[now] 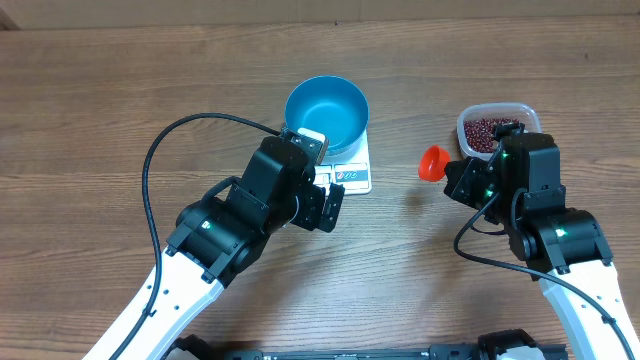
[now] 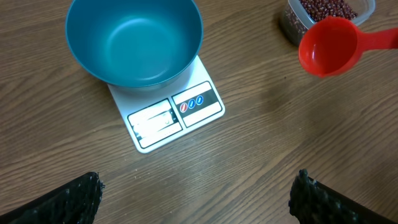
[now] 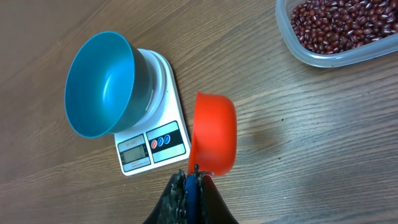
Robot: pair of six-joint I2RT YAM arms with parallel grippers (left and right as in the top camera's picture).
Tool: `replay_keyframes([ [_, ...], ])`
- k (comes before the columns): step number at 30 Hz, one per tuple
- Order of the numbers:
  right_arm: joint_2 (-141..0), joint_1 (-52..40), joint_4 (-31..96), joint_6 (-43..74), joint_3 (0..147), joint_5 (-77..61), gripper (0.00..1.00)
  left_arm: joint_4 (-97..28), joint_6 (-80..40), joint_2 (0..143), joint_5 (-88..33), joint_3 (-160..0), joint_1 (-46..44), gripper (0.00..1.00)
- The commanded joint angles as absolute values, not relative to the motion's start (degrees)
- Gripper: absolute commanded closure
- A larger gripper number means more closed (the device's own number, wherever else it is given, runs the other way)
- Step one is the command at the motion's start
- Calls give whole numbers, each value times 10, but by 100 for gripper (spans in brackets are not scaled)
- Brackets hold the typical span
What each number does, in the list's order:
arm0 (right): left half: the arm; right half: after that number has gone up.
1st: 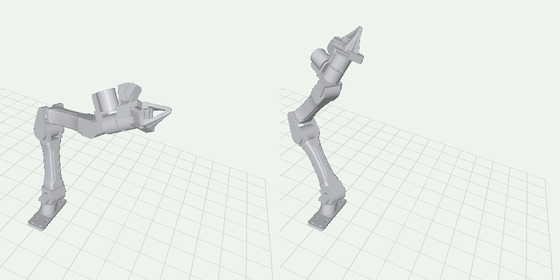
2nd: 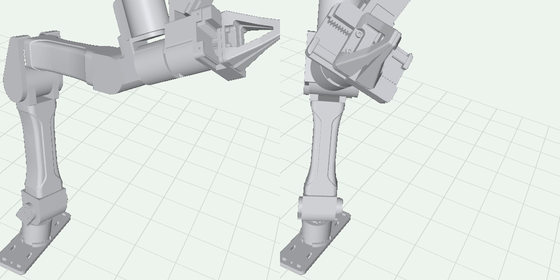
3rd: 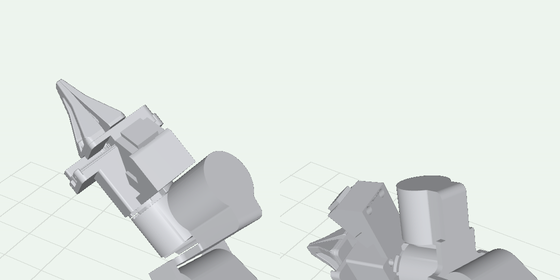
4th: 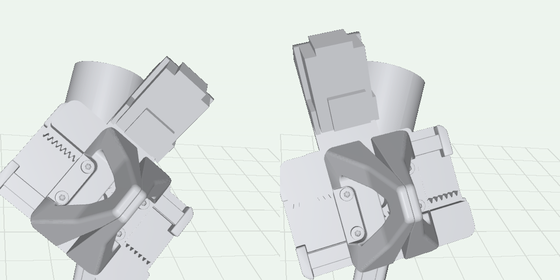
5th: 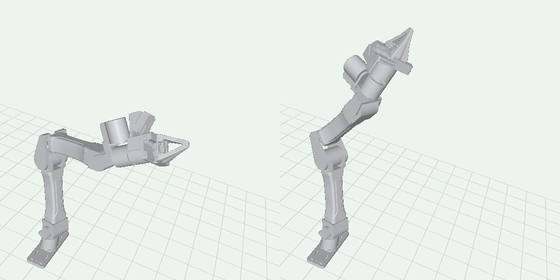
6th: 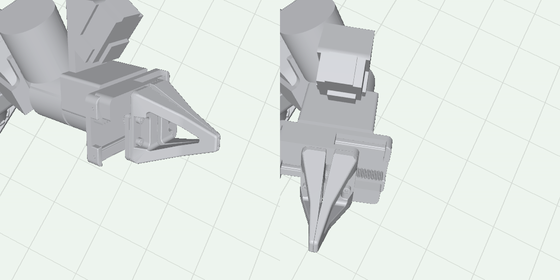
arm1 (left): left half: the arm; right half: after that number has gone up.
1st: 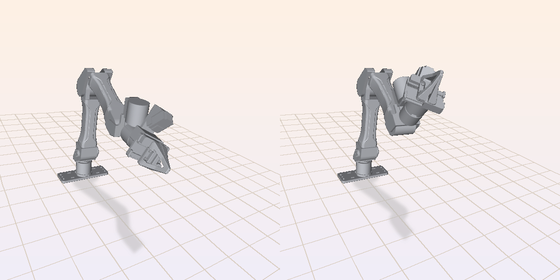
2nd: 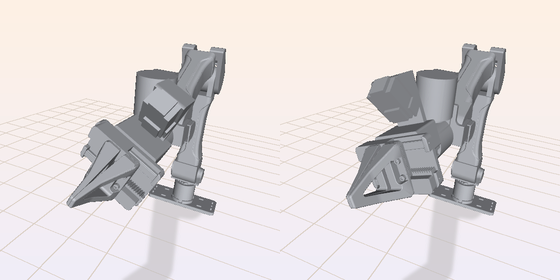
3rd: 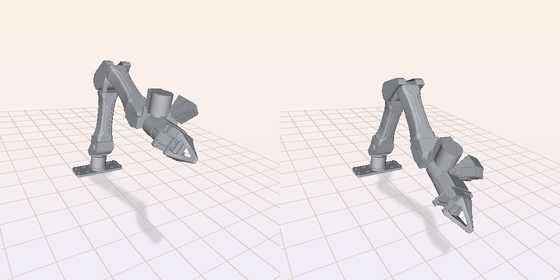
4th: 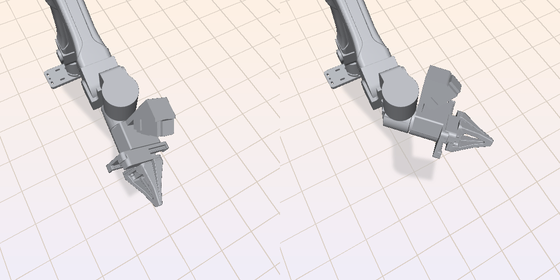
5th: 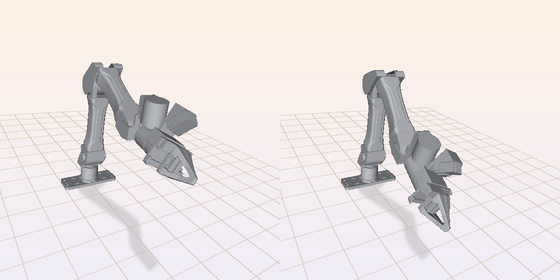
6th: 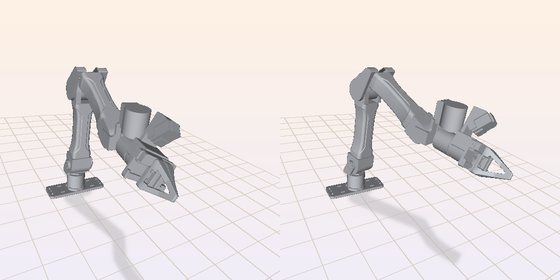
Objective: Scoop item into bowl and weigh 150g on scale
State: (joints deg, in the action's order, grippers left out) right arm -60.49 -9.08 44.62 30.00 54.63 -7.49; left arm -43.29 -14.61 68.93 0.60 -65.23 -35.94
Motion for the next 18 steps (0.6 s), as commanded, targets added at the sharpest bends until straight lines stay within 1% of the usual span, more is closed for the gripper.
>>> replay_keyframes([
  [1,-602,-89,443,301,563,-71,96,-431,-139,686,0,-649,-356,1],
  [11,-602,-89,443,302,563,-71,96,-453,-139,690,5,-649,-356,1],
  [18,-602,-89,443,302,563,-71,96,-461,-116,690,6,-645,-355,1],
])
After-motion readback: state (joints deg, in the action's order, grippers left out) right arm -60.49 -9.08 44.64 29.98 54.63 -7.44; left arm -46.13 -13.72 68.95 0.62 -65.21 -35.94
